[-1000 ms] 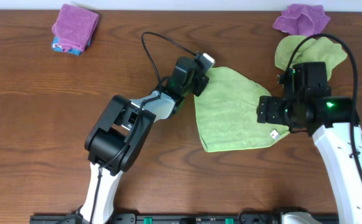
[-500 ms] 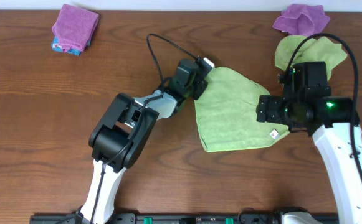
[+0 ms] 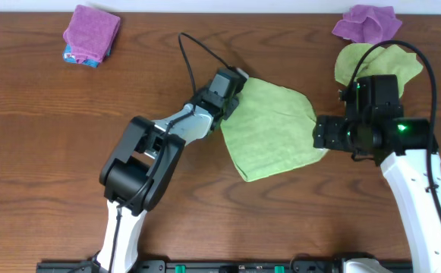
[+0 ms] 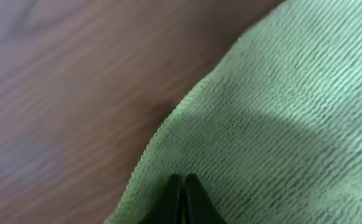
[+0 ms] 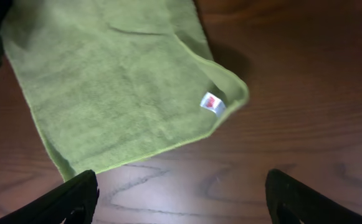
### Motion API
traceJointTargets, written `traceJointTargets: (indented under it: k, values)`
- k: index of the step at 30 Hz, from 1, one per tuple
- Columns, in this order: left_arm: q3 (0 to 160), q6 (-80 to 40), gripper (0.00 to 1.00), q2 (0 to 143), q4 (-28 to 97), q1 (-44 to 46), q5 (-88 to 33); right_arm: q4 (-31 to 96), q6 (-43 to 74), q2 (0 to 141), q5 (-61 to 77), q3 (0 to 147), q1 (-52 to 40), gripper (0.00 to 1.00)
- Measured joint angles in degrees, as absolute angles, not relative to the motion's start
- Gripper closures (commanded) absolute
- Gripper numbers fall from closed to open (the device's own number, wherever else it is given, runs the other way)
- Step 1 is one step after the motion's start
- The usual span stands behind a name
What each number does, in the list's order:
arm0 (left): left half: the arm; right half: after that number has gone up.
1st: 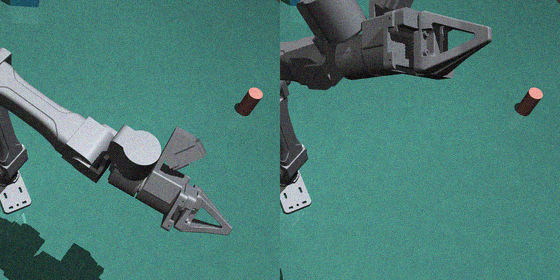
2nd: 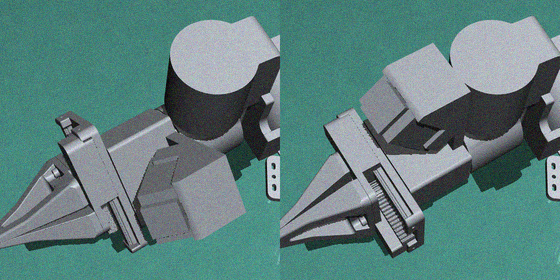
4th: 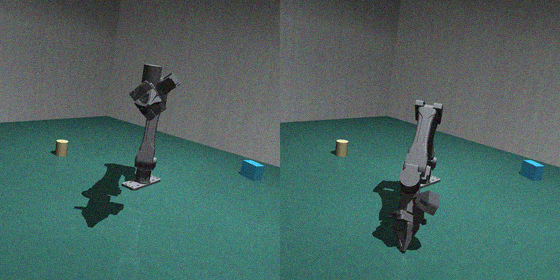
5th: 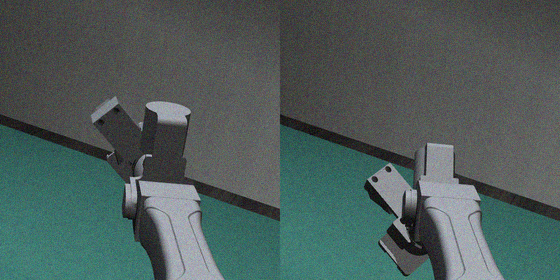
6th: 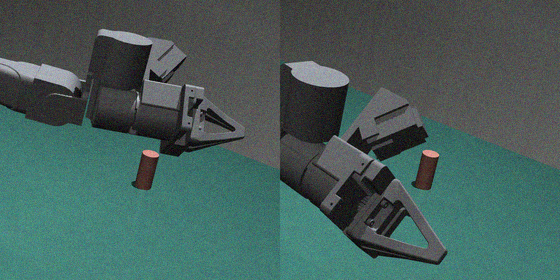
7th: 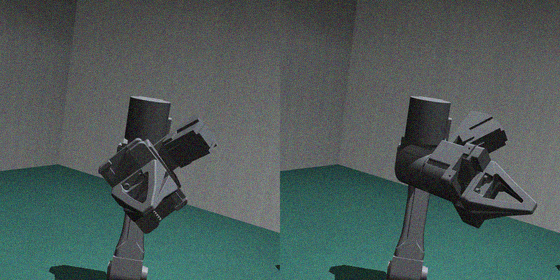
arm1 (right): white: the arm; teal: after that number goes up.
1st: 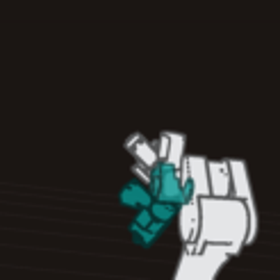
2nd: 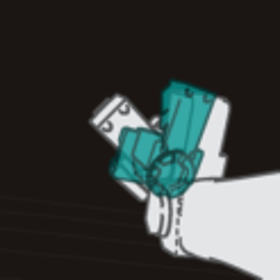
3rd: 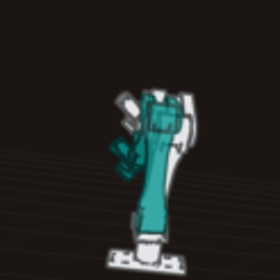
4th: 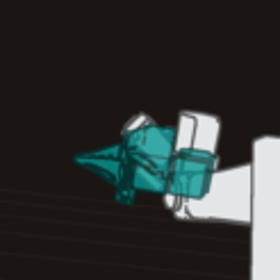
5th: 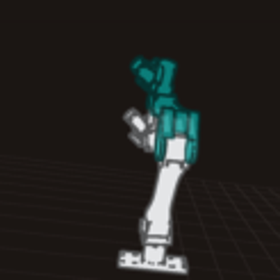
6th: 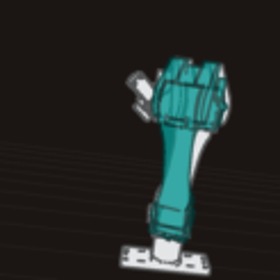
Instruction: Fold the cloth
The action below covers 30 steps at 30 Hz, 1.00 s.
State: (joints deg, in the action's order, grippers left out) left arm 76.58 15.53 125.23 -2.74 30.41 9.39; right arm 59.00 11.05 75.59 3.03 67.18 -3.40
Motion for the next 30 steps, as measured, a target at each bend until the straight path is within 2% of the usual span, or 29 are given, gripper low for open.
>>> traceJointTargets:
  k: [7, 9, 11, 14, 17, 18, 30]
  values:
    - [77.1, 13.3, 0.94, 122.8, 8.7, 30.1, 14.0, 55.8, 10.9, 81.1, 2.9, 67.2, -3.4, 0.26]
    - [77.1, 12.6, 0.94, 122.7, 9.4, 30.1, 14.4, 55.2, 10.7, 83.9, 2.8, 67.2, -3.4, 0.32]
    - [77.1, 11.9, 0.94, 122.3, 11.2, 30.1, 14.9, 54.7, 10.4, 86.7, 2.7, 67.2, -3.4, 0.45]
    - [77.1, 10.0, 0.94, 121.7, 14.7, 30.0, 15.4, 53.9, 10.4, 90.8, 2.6, 67.2, -3.6, 0.79]
    - [77.3, 7.6, 0.94, 121.2, 18.0, 30.0, 15.4, 52.4, 9.9, 93.0, 2.2, 67.2, -4.4, 0.96]
    - [77.3, 6.9, 0.94, 121.1, 18.9, 29.9, 15.2, 51.7, 10.3, 93.5, 2.1, 67.2, -4.8, 0.98]
    - [78.1, -3.0, 0.94, 119.3, 29.0, 28.9, 6.5, 41.5, 9.8, 101.8, 1.8, 67.2, -5.6, 0.99]
